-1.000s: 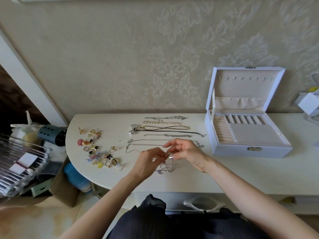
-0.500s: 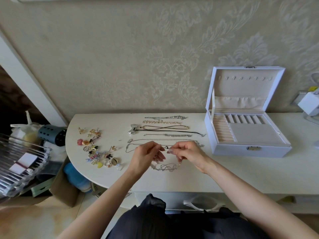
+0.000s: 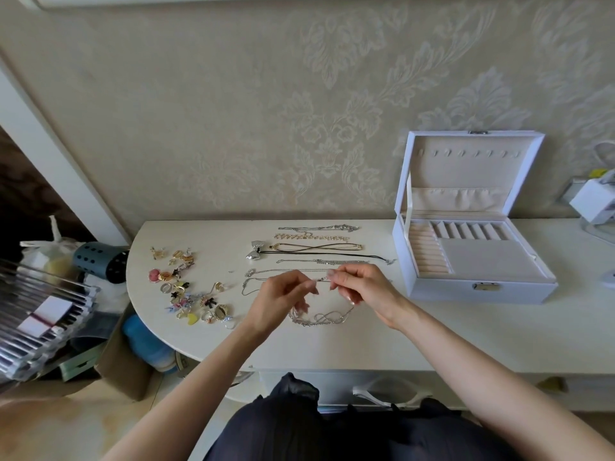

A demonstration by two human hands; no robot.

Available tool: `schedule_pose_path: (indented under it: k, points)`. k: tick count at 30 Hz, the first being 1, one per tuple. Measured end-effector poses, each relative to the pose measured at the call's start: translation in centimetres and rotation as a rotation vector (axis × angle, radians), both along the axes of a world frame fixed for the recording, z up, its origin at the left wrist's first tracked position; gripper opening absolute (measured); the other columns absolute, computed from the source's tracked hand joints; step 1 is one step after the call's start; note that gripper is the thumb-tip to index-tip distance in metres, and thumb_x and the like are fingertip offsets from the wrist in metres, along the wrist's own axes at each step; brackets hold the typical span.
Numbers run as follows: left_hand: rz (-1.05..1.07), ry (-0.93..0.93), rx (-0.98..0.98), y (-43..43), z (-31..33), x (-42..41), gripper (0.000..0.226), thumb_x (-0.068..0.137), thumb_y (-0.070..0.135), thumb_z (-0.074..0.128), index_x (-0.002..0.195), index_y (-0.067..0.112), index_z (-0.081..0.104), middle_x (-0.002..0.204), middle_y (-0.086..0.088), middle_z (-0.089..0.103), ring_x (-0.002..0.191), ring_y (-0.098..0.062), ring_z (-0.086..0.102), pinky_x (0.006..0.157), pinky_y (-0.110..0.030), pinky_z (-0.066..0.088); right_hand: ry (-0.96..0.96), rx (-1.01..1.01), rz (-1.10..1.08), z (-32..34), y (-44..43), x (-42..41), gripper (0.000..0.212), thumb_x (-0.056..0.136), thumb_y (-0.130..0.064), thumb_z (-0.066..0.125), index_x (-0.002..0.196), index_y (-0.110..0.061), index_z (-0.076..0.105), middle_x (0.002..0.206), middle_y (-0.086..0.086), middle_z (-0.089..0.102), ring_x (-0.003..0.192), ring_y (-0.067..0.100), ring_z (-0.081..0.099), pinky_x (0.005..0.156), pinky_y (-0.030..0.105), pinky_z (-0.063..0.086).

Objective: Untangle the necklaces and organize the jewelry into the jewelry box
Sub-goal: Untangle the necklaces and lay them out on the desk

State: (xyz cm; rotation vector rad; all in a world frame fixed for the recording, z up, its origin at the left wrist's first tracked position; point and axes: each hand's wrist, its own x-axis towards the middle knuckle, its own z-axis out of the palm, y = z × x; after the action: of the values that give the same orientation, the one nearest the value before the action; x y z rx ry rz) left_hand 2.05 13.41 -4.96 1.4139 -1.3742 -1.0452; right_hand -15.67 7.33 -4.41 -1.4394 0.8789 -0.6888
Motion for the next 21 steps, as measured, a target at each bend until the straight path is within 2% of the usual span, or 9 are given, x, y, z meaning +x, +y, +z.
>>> schedule_pose_path:
  k: [3, 5, 8, 12, 16, 21]
  points:
    - [0.059, 0.046, -0.036, -0.1, 0.3, 0.6, 0.033, 0.093, 0.029, 0.057, 0.068, 0.007, 0.057, 0.055, 0.003, 0.051, 0.051, -0.014, 0.053, 0.061, -0.029, 0.043, -0.021, 0.013, -0.022, 0.0, -0.1, -0.5, 0.029, 0.090, -0.025, 0.062, 0.065, -0.008, 0.061, 0.052, 0.000, 0.048, 0.049, 0.011, 0.042, 0.050, 0.020, 0.034]
    - [0.090, 0.056, -0.058, 0.0, 0.4, 0.8, 0.037, 0.095, 0.025, 0.054, 0.063, 0.009, 0.048, 0.052, 0.007, 0.047, 0.049, -0.012, 0.048, 0.057, -0.025, 0.040, -0.035, 0.028, -0.029, -0.2, 0.0, -0.9, 0.029, 0.090, -0.023, 0.061, 0.065, -0.007, 0.061, 0.052, 0.000, 0.048, 0.050, 0.011, 0.042, 0.051, 0.020, 0.035]
    - [0.166, 0.089, -0.071, 0.1, 0.3, 1.3, 0.038, 0.096, 0.020, 0.050, 0.062, 0.009, 0.039, 0.051, 0.003, 0.040, 0.047, -0.012, 0.042, 0.053, -0.017, 0.038, -0.040, 0.057, -0.070, -0.7, 0.1, -1.7, 0.030, 0.085, -0.029, 0.064, 0.064, -0.008, 0.059, 0.056, 0.004, 0.048, 0.052, 0.012, 0.044, 0.055, 0.022, 0.036]
    - [0.292, 0.200, -0.088, 0.0, 0.1, 2.2, 0.039, 0.097, 0.017, 0.049, 0.061, 0.012, 0.034, 0.050, 0.004, 0.031, 0.046, -0.009, 0.033, 0.050, -0.019, 0.037, -0.131, 0.109, -0.163, -1.0, 0.1, -2.7, 0.034, 0.075, -0.036, 0.066, 0.057, -0.011, 0.052, 0.058, 0.005, 0.048, 0.055, 0.016, 0.045, 0.059, 0.027, 0.039]
    - [0.439, 0.305, -0.084, 0.1, -0.5, 3.0, 0.040, 0.096, 0.016, 0.049, 0.060, 0.013, 0.033, 0.049, 0.004, 0.029, 0.046, -0.010, 0.029, 0.051, -0.022, 0.037, -0.208, 0.129, -0.248, -1.4, 0.2, -3.3, 0.039, 0.078, -0.034, 0.062, 0.055, -0.013, 0.039, 0.056, 0.006, 0.044, 0.059, 0.021, 0.045, 0.063, 0.025, 0.042]
    - [0.542, 0.429, -0.021, -0.1, -1.5, 3.6, 0.040, 0.094, 0.016, 0.054, 0.060, 0.015, 0.033, 0.052, 0.003, 0.032, 0.051, -0.014, 0.033, 0.058, -0.026, 0.041, -0.220, 0.125, -0.355, -2.5, 0.0, -3.5, 0.042, 0.087, -0.024, 0.062, 0.051, -0.015, 0.043, 0.055, 0.007, 0.044, 0.067, 0.024, 0.050, 0.067, 0.027, 0.046]
